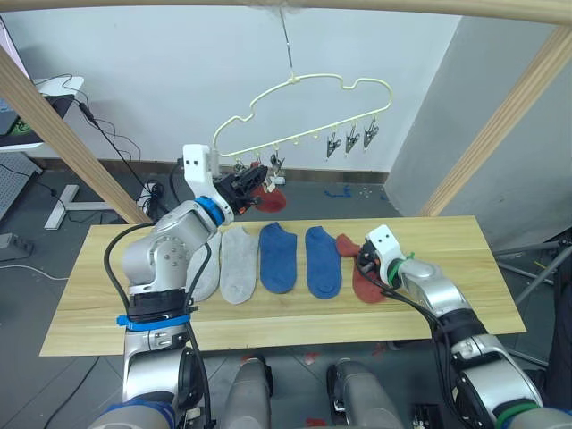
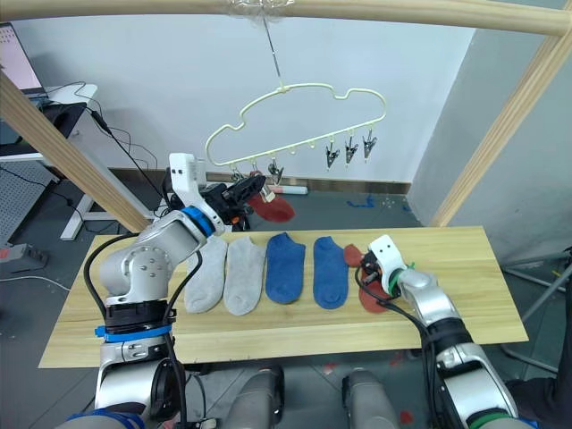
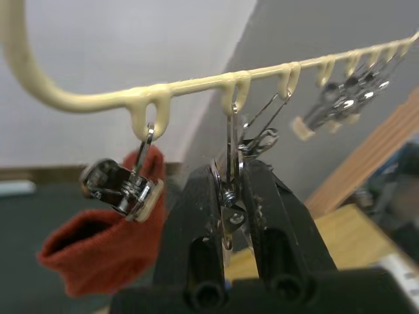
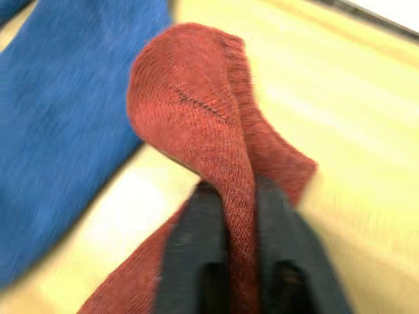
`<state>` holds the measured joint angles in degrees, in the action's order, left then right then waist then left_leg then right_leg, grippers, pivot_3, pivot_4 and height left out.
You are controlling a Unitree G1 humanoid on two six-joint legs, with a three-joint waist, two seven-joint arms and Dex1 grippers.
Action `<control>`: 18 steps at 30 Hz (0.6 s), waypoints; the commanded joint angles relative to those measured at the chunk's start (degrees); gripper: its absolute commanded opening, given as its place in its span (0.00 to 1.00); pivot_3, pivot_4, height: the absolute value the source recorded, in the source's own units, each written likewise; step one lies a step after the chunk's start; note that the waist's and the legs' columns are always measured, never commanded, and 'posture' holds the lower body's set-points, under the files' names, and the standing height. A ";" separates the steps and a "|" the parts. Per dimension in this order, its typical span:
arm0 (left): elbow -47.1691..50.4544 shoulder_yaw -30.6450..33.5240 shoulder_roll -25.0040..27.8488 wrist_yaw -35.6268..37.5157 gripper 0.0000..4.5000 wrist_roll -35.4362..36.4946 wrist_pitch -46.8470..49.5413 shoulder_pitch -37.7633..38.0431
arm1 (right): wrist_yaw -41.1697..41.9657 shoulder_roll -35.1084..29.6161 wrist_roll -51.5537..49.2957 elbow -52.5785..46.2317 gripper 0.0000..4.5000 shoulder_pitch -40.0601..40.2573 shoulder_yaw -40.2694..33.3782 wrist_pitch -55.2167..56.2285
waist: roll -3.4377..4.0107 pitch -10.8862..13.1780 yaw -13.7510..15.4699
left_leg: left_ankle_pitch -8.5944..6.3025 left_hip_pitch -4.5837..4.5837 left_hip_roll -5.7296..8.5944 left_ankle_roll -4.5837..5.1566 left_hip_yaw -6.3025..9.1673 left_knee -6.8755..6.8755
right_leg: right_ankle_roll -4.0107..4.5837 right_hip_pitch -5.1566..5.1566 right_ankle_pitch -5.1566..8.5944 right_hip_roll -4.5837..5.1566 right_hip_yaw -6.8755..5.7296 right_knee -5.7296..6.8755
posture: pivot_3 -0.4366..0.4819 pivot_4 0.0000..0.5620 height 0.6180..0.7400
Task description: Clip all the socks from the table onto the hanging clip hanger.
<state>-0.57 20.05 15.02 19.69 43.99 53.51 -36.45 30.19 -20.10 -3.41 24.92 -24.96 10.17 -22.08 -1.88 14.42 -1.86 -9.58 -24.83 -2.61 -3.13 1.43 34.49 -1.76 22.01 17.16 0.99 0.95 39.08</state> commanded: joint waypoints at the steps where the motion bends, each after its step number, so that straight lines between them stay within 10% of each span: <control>1: -2.14 6.63 -0.67 -5.10 0.05 9.42 9.80 -1.74 | 1.03 -0.40 -2.99 -14.14 0.01 3.13 -2.21 -6.26 | 0.01 0.00 -0.12 | 0.00 -0.01 -0.01 0.00 -0.01 0.01 | 0.00 0.01 0.00 0.00 0.01 0.00 | 0.46 0.41 1.00; 8: -6.76 16.18 -3.12 -16.20 0.05 24.43 17.56 -5.32 | -1.13 3.53 -8.57 -42.67 0.01 4.99 -0.84 -22.10 | 0.00 0.00 -0.45 | 0.00 -0.03 -0.04 -0.01 0.02 0.10 | -0.26 0.05 0.14 -0.02 0.01 0.05 | 0.44 0.41 1.00; 18: -4.72 13.66 -3.05 -20.50 0.05 29.19 17.43 -4.27 | -8.24 12.20 -10.38 -48.87 0.01 -1.09 -0.39 -30.87 | 0.00 0.00 0.17 | 0.01 -0.07 0.05 -0.07 0.01 0.12 | -0.10 0.05 -0.07 0.08 0.02 -0.02 | 0.44 0.41 1.00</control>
<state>-7.08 34.26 11.57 -0.28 71.57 70.81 -41.05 22.74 -8.04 -12.97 -21.33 -25.26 10.34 -52.85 -1.88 14.43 -1.69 -9.56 -24.90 -2.56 -3.20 1.44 34.62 -1.86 22.06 17.09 1.06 0.97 39.06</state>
